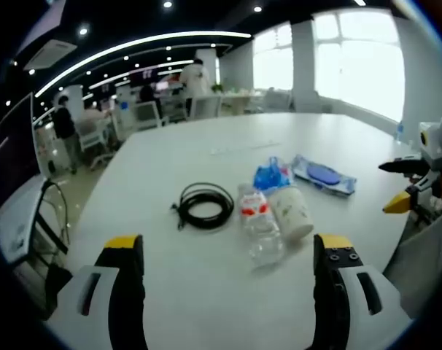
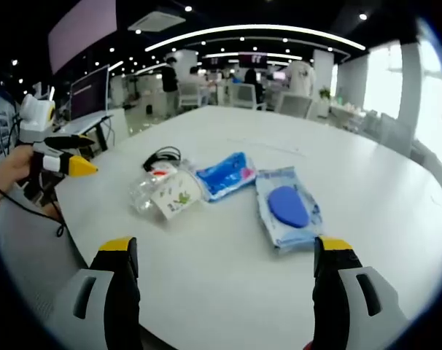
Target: Arrange the tabletop items into an orderly group along one side of the table until the central work area is clear of visible clutter.
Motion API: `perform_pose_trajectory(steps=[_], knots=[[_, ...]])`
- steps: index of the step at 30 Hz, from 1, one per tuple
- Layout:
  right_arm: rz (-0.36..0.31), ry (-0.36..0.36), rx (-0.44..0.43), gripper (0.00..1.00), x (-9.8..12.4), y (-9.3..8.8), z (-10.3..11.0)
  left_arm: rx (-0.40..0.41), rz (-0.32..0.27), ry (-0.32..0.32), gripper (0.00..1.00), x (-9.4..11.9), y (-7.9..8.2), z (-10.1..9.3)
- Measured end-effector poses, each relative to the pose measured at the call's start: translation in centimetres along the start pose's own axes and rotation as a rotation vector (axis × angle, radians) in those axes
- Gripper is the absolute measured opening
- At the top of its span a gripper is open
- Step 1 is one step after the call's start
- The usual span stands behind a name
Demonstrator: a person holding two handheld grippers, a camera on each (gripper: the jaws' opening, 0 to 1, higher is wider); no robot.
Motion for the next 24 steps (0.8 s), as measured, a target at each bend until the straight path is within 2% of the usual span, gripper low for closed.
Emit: perform_pose_trajectory(steps=[24], knots=[[0.021,0.003,0.006,1.00,-0.13,-0.33,0.04,0.002,0.008,0.014,0.93,0.05,-0.17,0.25]])
Point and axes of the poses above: the point that each gripper's makers call its tool centre point, and the gripper's own axes: x roughly backward along the fingers, z roughly to its left, y roughly out of its top, the point moved 4 cm from there along x, roughly backward along the fingers, and after that the axes turned 12 degrees about z, right-handed, at the moved point
